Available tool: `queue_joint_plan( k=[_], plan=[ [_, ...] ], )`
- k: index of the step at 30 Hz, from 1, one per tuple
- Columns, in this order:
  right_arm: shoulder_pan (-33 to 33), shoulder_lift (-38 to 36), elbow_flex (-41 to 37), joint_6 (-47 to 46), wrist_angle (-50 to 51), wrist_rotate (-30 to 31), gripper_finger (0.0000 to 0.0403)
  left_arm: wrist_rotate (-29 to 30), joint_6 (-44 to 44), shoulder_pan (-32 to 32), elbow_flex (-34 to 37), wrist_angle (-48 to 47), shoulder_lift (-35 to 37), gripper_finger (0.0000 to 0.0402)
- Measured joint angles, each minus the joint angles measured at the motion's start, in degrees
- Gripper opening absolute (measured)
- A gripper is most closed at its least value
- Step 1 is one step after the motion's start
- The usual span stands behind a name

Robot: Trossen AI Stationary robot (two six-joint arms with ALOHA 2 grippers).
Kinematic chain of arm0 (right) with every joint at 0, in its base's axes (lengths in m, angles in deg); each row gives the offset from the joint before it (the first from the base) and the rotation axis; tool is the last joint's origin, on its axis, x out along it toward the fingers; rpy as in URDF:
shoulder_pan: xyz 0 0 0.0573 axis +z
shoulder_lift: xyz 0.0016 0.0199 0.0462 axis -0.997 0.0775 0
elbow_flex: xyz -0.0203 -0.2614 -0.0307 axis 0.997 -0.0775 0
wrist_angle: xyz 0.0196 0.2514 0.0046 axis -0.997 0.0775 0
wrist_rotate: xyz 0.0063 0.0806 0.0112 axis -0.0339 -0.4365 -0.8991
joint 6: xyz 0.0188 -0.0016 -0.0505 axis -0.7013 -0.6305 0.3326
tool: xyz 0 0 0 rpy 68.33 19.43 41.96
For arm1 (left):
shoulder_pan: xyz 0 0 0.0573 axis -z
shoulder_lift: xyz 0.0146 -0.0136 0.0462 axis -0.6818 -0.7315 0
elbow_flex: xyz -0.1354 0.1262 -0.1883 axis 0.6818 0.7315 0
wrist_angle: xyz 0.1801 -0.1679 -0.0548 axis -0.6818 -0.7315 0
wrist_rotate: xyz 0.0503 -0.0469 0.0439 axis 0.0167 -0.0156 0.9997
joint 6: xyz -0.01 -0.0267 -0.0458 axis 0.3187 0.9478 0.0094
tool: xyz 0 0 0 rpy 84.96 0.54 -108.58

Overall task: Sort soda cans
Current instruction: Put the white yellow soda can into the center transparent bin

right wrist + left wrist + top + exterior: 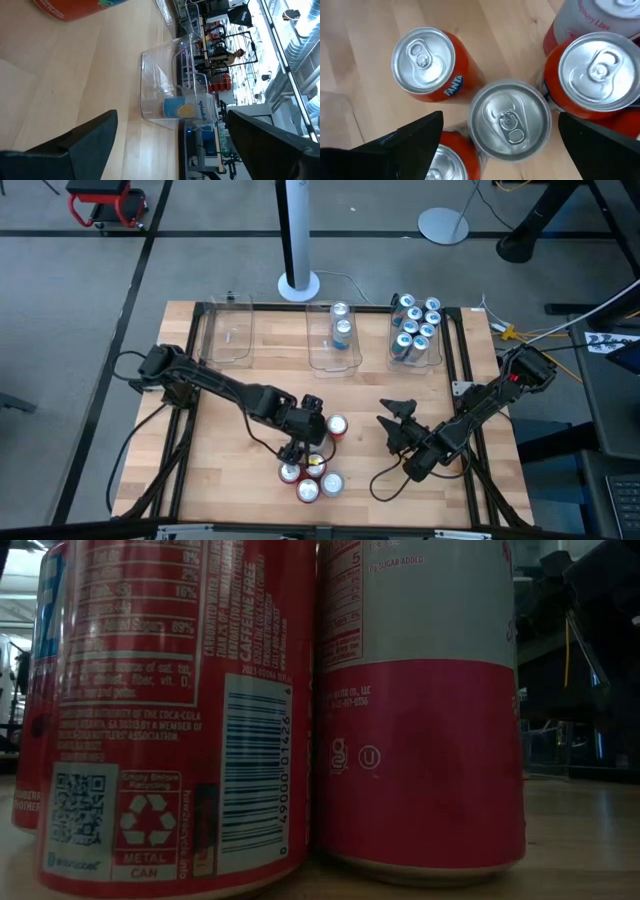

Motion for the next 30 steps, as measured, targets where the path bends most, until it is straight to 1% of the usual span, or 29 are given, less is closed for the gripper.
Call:
queue_joint_plan(
  k=[3, 7, 9, 12, 18, 24, 30],
  plan=[
    [0.0, 0.0, 0.0, 0.0, -0.06, 0.88, 0.0374, -0.05, -0.96, 0.21, -1.85, 0.29, -0.44, 0.0384],
    [0.0, 0.0, 0.0, 0.0, -0.28, 0.9, 0.0374, -0.21, -2.18, 0.51, -1.99, -0.4, -1.0, 0.0384],
    [0.0, 0.0, 0.0, 0.0, -0.31, 0.9, 0.0374, -0.42, -1.75, 0.52, -1.82, -2.03, -1.36, 0.0384],
    [0.0, 0.0, 0.0, 0.0, -0.31, 0.88, 0.0374, -1.35, -1.69, 0.57, -1.82, -1.86, -1.43, 0.0384],
    [0.0, 1.72, 0.0, 0.0, -0.57, 0.82, 0.0374, -1.52, -3.65, 0.96, -0.36, -0.18, -2.29, 0.0384],
    [0.0, 3.02, 0.01, -0.39, -1.11, 0.89, 0.0374, -1.56, -3.24, 0.92, 0.35, 0.36, -2.78, 0.0384],
    [0.0, 3.08, 0.02, -0.44, -1.12, 0.88, 0.0374, -2.6, -4.54, 0.81, 0.28, 1.41, -6.3, 0.0384]
  ],
)
